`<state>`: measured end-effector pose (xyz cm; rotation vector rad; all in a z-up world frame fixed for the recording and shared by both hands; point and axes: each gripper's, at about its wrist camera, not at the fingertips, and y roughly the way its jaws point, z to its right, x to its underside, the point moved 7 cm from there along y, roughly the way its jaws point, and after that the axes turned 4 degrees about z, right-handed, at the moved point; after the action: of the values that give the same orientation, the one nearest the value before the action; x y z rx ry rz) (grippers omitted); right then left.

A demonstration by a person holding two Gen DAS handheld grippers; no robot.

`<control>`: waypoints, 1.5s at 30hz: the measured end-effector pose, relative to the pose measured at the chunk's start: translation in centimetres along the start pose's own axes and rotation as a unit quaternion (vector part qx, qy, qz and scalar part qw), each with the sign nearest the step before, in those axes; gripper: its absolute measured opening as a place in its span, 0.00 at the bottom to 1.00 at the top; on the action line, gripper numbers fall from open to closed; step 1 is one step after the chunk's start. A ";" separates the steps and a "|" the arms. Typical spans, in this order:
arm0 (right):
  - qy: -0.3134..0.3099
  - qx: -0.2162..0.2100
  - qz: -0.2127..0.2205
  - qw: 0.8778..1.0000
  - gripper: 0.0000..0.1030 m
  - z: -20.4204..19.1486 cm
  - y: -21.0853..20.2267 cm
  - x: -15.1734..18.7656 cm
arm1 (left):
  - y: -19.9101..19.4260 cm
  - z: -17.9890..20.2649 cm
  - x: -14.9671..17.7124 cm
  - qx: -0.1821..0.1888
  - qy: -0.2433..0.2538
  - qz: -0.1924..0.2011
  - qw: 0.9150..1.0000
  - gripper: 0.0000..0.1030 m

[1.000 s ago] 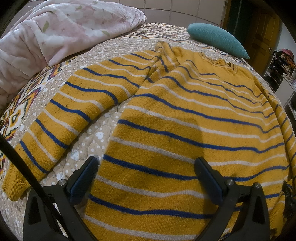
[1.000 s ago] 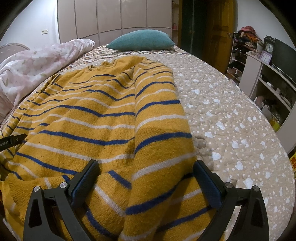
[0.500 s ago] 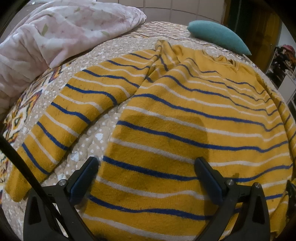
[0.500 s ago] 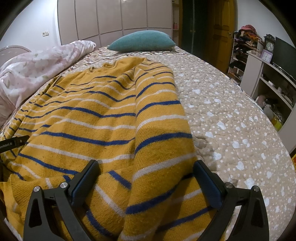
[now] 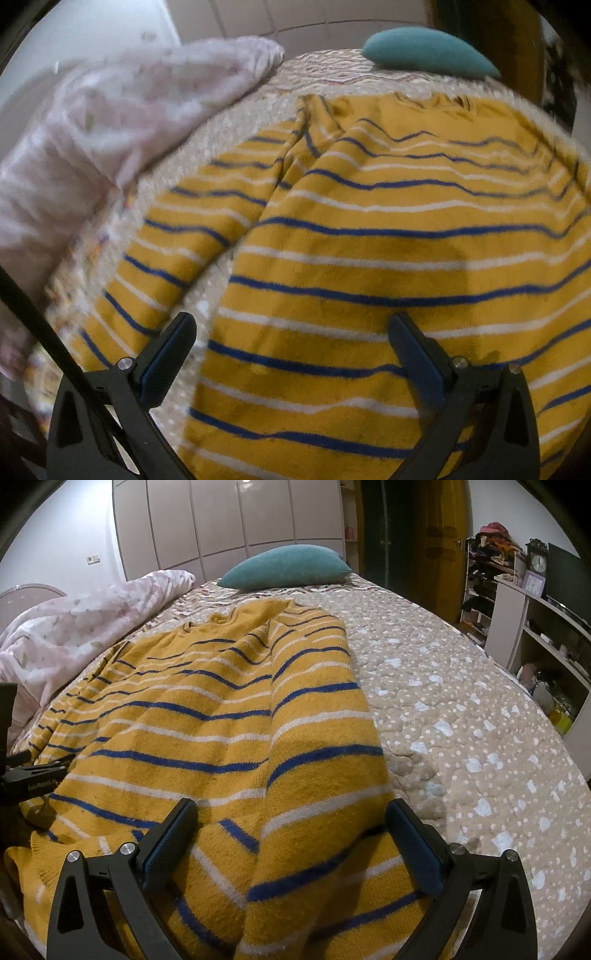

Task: Fold small clothes

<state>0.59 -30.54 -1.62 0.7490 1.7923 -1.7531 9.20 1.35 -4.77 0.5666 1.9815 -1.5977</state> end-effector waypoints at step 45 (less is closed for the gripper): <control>0.066 -0.059 -0.031 0.996 0.87 6.0 -5.0 -0.6 | -9.6 -2.8 3.7 0.155 -0.069 0.017 0.985 0.93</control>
<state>-2.59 -36.64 2.23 0.7850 2.0077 -1.6534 0.01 2.06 0.59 0.5850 1.6250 -1.8850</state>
